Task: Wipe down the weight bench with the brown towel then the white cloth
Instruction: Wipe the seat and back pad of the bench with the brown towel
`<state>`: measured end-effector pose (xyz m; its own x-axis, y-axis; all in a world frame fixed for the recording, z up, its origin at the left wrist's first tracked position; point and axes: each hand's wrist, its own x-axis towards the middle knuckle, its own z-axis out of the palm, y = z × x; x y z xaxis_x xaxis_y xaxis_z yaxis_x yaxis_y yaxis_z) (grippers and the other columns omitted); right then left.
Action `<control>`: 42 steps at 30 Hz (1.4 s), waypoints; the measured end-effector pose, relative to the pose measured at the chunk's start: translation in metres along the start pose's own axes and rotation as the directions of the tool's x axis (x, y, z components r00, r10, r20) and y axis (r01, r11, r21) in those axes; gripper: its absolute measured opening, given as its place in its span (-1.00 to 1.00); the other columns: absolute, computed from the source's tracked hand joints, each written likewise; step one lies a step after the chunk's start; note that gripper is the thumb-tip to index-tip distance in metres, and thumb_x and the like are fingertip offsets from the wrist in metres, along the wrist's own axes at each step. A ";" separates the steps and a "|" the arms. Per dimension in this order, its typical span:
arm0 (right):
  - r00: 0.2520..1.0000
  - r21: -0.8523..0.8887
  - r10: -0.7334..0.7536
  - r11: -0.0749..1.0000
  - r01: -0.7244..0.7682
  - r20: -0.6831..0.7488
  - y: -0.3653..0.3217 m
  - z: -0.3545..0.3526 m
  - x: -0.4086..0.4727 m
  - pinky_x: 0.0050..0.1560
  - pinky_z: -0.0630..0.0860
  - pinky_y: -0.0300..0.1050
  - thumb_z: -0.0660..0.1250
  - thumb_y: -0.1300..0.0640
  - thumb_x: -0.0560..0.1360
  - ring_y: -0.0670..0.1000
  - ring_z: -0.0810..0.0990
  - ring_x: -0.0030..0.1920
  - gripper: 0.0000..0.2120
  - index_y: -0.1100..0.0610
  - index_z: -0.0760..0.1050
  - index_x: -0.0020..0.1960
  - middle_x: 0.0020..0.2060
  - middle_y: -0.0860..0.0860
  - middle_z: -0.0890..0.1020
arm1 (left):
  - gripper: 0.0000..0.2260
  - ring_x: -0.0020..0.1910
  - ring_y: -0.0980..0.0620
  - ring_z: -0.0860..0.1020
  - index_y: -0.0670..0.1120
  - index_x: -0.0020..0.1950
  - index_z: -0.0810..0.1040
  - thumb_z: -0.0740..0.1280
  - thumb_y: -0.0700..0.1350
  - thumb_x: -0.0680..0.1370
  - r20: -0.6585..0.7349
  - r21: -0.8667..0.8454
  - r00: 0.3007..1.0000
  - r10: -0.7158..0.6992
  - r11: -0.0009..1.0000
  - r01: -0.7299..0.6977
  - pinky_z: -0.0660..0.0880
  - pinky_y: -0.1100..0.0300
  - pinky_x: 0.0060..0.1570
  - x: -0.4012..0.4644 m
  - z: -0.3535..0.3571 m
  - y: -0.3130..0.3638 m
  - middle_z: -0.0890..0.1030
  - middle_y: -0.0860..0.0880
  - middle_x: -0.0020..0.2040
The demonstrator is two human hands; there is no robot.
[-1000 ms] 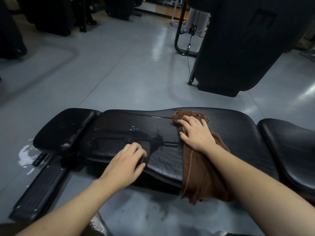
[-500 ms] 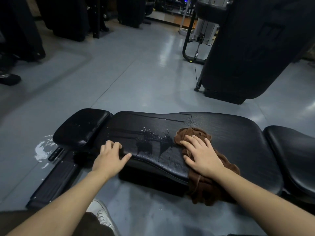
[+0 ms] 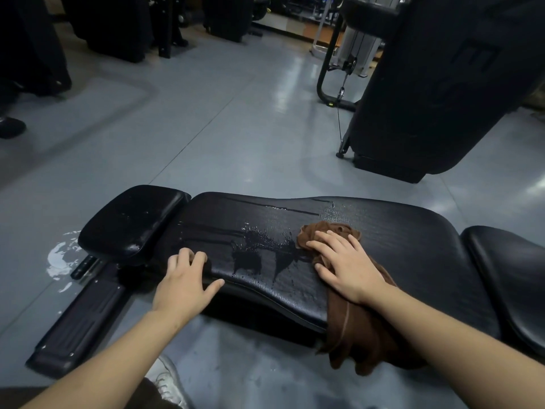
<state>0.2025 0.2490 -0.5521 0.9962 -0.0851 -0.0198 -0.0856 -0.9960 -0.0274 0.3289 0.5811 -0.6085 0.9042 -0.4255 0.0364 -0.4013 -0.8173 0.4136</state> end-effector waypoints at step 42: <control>0.986 0.026 -0.153 0.988 0.152 0.069 -0.036 0.008 0.009 0.56 -0.03 0.16 0.07 -0.24 0.53 -0.03 0.06 0.60 -0.42 -0.22 0.21 0.54 0.58 -0.14 0.19 | -0.58 0.23 -0.01 0.31 0.02 0.24 0.42 0.29 0.27 0.54 -0.009 0.006 1.000 -0.020 1.000 0.020 0.54 0.14 -0.18 0.001 -0.002 0.000 0.32 0.03 0.19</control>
<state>0.2147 0.2841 -0.5597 0.9939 0.0706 -0.0848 0.0659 -0.9962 -0.0563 0.3296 0.5815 -0.6067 0.9131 -0.4060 0.0363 -0.3843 -0.8278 0.4088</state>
